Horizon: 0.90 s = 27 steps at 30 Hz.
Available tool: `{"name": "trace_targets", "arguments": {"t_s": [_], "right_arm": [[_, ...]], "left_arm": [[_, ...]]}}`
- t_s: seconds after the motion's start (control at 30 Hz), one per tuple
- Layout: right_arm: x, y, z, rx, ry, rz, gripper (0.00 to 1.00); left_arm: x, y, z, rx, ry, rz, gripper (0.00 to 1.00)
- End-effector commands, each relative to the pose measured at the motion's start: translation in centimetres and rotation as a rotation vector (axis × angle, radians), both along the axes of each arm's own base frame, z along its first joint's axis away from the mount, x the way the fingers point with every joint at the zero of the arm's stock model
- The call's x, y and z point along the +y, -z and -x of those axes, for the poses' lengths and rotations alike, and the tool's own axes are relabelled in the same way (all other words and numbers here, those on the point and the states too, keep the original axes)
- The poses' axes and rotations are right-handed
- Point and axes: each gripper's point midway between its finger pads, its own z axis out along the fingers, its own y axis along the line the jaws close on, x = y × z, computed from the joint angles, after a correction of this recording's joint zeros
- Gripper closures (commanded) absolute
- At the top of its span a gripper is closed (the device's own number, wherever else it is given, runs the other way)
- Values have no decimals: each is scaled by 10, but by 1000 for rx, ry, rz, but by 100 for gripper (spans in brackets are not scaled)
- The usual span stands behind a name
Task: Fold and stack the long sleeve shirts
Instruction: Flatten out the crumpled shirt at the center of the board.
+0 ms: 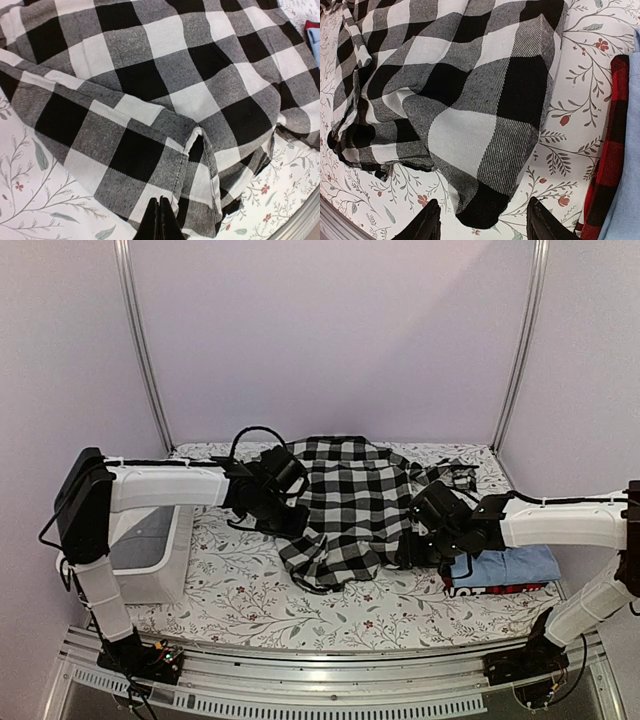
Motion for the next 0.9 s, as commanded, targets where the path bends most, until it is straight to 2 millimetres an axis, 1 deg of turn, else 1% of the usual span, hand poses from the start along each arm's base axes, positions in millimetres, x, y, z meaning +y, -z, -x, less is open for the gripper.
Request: {"name": "trace_targets", "arguments": {"t_s": [0.0,0.1,0.17,0.2,0.27,0.3,0.33,0.47,0.5,0.57,0.6,0.67,0.73,0.87], "right_arm": [[3,12,-3,3,15,13,45],[-2,18,-8,-1,34,64,51],[-5,19,-10,-5,47,88,54],[-5,19,-11,-8,50,91,56],[-5,16,-13,-17,52,91,62],[-5,15,-14,-19,52,93,66],[-5,15,-14,-19,51,96,72],[-5,16,-13,-9,49,106,91],[-6,16,-13,-9,50,105,94],[-6,16,-12,-8,51,101,98],[-6,15,-11,-7,51,100,100],[-6,14,-11,-8,46,97,100],[-5,13,-11,-9,43,96,100],[-4,13,-12,-10,38,100,100]], "left_arm": [[27,-16,13,-18,-41,-26,100],[42,-20,20,-22,-55,-33,100],[43,-18,21,-15,-45,-16,100],[39,-18,21,-8,-36,-9,98],[23,-19,19,11,-12,22,89],[14,-19,17,7,-1,23,86],[2,-22,15,-4,13,27,80],[-21,-6,8,21,28,2,64],[-23,-3,2,4,16,-17,61],[-27,6,-5,0,5,-39,58],[-29,10,-8,2,2,-44,56],[-34,17,-11,3,-3,-52,51],[-39,21,-13,4,-4,-53,48],[-49,28,-17,0,4,-58,47]]}}
